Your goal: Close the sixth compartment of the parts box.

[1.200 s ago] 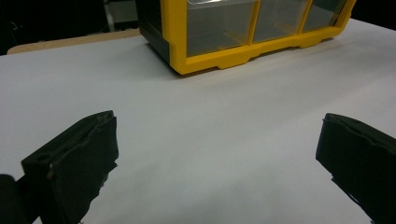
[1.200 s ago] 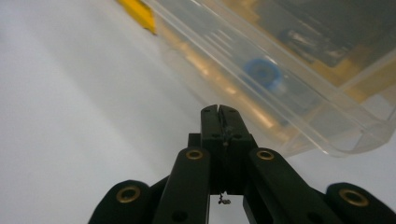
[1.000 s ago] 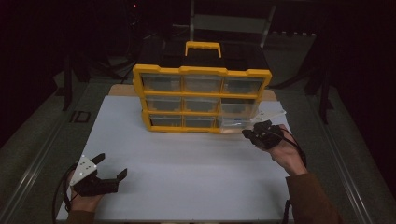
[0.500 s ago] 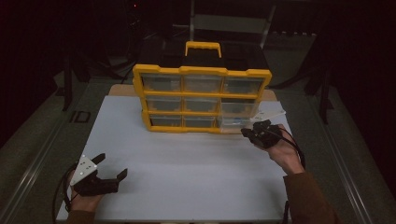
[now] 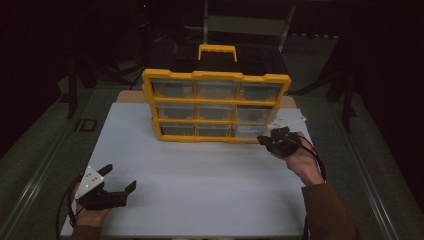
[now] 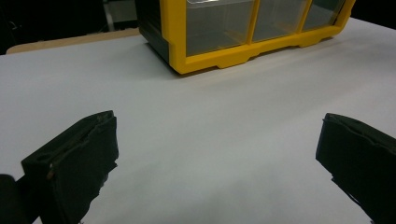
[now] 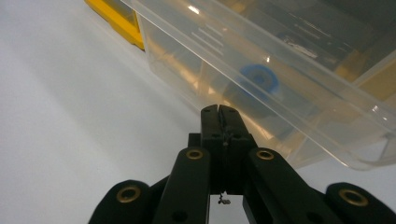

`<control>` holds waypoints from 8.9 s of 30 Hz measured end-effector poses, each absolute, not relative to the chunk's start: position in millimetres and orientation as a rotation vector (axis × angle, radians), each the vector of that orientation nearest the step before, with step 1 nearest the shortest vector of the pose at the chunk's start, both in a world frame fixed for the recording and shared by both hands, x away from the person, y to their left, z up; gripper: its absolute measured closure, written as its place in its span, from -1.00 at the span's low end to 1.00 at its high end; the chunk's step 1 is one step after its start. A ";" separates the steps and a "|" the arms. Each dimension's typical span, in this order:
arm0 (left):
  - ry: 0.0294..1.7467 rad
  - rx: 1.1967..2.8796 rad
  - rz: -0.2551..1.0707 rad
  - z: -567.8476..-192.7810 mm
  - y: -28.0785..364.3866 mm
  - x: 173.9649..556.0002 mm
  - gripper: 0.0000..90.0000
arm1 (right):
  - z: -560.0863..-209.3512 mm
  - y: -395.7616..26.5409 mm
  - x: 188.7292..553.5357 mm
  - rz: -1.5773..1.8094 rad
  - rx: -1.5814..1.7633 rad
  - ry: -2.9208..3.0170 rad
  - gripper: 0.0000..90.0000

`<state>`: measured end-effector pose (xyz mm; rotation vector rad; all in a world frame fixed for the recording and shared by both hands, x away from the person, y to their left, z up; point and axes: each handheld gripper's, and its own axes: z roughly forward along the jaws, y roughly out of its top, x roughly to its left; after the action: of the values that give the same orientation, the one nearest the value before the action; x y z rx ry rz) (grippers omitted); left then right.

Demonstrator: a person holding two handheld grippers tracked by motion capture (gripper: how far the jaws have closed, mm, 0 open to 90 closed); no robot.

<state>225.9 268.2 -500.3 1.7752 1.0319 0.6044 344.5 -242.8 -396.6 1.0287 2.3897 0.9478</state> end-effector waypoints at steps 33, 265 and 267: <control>1.030 1.772 0.608 -499.7 268.4 225.5 -1.00 | -395.8 -236.7 362.3 0.954 1.055 2.369 1.00; 1.035 1.758 0.635 -498.1 271.7 221.0 -1.00 | -432.8 -253.7 278.7 1.138 1.077 2.132 -0.77; 1.035 1.759 0.636 -498.2 271.7 221.0 -1.00 | -433.4 -254.6 275.7 1.138 1.074 2.127 -0.77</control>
<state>221.0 271.7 -498.2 1.7592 1.0350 0.6355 275.7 -254.6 -433.4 1.0738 2.1269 1.1381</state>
